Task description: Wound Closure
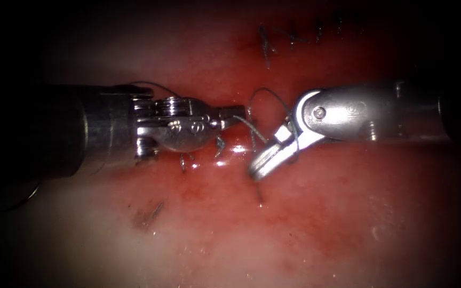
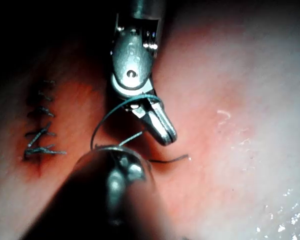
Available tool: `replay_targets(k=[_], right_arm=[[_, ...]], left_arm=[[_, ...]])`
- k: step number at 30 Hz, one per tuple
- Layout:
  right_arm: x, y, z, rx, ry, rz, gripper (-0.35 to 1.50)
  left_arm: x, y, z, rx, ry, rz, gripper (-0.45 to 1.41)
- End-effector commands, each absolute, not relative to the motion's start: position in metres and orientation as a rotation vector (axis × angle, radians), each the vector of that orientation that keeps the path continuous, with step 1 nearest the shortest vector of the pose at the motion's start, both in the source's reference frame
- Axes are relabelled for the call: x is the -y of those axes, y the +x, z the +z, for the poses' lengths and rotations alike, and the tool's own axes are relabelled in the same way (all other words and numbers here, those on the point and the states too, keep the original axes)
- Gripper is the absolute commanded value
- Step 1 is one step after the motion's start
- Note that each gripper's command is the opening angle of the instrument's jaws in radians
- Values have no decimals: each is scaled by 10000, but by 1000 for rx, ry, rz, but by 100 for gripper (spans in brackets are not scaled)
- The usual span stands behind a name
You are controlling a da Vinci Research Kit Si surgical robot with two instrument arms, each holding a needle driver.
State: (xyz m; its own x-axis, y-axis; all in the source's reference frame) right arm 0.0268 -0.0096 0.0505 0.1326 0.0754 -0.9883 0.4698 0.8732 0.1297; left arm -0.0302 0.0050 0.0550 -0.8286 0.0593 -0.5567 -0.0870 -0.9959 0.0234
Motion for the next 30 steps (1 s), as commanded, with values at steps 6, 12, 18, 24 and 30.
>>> replay_targets(k=[6, 12, 18, 24, 30], right_arm=[[111, 284, 504, -1306, 499, -394, 22], [111, 286, 512, -1236, 509, -435, 86], [107, 289, 525, -1128, 525, -493, 111], [106, 293, 538, -1058, 528, -528, 120], [119, 296, 552, -972, 526, -582, 121]], left_arm=[[-48, -304, 554, -65, -895, 2935, -45], [-46, -298, 553, -54, -899, 2930, -45], [-45, -293, 552, -43, -905, 2918, -45], [-44, -289, 554, -38, -911, 2910, -45], [-42, -287, 554, -39, -913, 2913, -45]])
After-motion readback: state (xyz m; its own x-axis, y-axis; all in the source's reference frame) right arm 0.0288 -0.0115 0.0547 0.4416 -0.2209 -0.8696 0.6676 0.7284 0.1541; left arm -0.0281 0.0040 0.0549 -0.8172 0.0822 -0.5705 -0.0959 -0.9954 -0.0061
